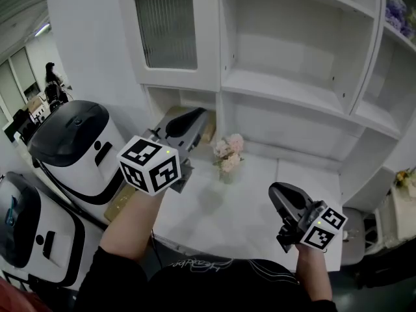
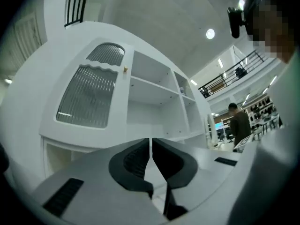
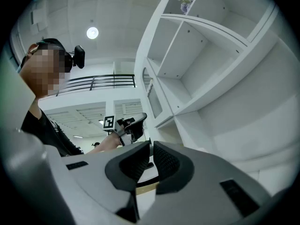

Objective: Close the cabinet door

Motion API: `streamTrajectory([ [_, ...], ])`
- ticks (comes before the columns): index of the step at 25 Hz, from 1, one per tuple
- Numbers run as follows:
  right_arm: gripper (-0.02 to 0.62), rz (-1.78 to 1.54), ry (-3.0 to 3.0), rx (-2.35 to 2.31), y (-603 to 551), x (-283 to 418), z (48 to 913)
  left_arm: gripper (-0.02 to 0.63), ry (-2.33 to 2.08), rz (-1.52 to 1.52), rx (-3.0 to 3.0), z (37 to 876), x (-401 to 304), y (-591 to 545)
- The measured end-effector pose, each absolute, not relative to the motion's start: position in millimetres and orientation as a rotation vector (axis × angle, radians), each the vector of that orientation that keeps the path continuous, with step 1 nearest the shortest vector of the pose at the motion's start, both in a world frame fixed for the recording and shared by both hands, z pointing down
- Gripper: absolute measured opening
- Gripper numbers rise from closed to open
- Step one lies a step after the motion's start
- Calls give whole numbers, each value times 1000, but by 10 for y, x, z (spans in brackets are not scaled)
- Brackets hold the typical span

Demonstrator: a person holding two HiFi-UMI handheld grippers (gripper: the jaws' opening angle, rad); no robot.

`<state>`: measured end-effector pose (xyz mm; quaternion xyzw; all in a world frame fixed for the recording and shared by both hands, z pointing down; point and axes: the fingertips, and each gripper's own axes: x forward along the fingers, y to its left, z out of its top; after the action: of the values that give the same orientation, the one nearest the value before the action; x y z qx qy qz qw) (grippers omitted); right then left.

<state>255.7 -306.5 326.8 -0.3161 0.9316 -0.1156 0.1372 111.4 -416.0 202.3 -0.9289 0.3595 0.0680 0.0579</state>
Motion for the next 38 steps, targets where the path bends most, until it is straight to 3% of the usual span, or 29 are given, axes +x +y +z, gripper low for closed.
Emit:
streamTrajectory([
  [10, 54, -412, 2729, -844, -2226, 1712, 3337, 31, 750, 145, -3254, 3120, 966, -2456],
  [17, 54, -435, 2709, -859, -1695, 1372, 3436, 30, 765, 235, -3294, 3225, 584, -1795],
  [38, 52, -426, 2708, -897, -1421, 1135, 3646, 29, 791, 210, -3281, 3469, 404, -1463],
])
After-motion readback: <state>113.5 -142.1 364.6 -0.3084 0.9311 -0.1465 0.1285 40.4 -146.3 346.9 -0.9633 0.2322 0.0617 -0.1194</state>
